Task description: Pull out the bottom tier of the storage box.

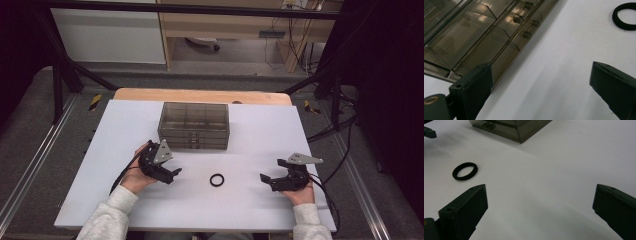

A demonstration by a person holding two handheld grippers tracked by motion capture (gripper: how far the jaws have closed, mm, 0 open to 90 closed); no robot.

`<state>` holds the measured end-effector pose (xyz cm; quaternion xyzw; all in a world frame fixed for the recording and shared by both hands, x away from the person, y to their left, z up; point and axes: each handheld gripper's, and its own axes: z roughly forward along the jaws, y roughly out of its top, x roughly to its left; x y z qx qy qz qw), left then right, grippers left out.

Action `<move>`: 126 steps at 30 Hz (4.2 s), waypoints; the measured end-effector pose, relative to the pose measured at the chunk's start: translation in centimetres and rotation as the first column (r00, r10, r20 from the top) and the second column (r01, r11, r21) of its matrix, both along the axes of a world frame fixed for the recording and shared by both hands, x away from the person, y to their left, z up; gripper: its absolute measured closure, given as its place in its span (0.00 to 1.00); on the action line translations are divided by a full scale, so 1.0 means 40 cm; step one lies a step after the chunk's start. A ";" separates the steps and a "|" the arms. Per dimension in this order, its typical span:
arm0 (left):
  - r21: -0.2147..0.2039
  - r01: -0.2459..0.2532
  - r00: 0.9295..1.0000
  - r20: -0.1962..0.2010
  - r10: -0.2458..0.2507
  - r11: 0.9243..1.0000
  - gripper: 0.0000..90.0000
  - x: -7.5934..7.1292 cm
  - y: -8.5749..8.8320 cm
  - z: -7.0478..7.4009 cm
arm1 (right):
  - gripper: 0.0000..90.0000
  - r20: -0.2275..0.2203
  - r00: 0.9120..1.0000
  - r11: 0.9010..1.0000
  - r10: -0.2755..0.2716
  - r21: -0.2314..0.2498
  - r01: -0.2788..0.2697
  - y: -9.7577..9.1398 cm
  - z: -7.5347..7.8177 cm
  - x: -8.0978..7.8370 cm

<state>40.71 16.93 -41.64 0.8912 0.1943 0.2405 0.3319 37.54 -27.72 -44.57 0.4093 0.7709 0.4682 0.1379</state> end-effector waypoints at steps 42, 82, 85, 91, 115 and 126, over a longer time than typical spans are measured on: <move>0.152 0.013 0.982 0.185 -0.041 0.988 0.18 0.000 -0.086 -0.028 | 0.00 0.000 1.000 1.000 -0.002 0.001 0.002 0.000 0.000 0.000; 0.350 0.002 0.915 0.377 -0.143 0.937 0.42 -0.002 -0.144 -0.094 | 0.00 -0.002 1.000 1.000 -0.002 0.001 0.002 0.000 0.000 0.000; 0.364 -0.003 0.906 0.395 -0.152 0.931 0.44 -0.003 -0.148 -0.098 | 0.00 -0.002 1.000 1.000 -0.002 0.001 0.002 -0.001 0.000 0.000; 0.397 -0.013 0.889 0.425 -0.171 0.918 0.48 -0.003 -0.156 -0.106 | 0.00 -0.001 1.000 1.000 -0.001 0.000 0.001 -0.001 0.000 0.000; 0.444 -0.048 0.823 0.525 -0.216 0.895 0.59 0.004 -0.174 -0.149 | 0.00 0.002 1.000 1.000 -0.002 0.000 0.002 -0.001 0.000 0.001; 0.451 -0.060 0.802 0.552 -0.226 0.891 0.63 0.009 -0.176 -0.161 | 0.00 0.003 1.000 1.000 -0.001 0.002 0.001 -0.002 0.001 0.000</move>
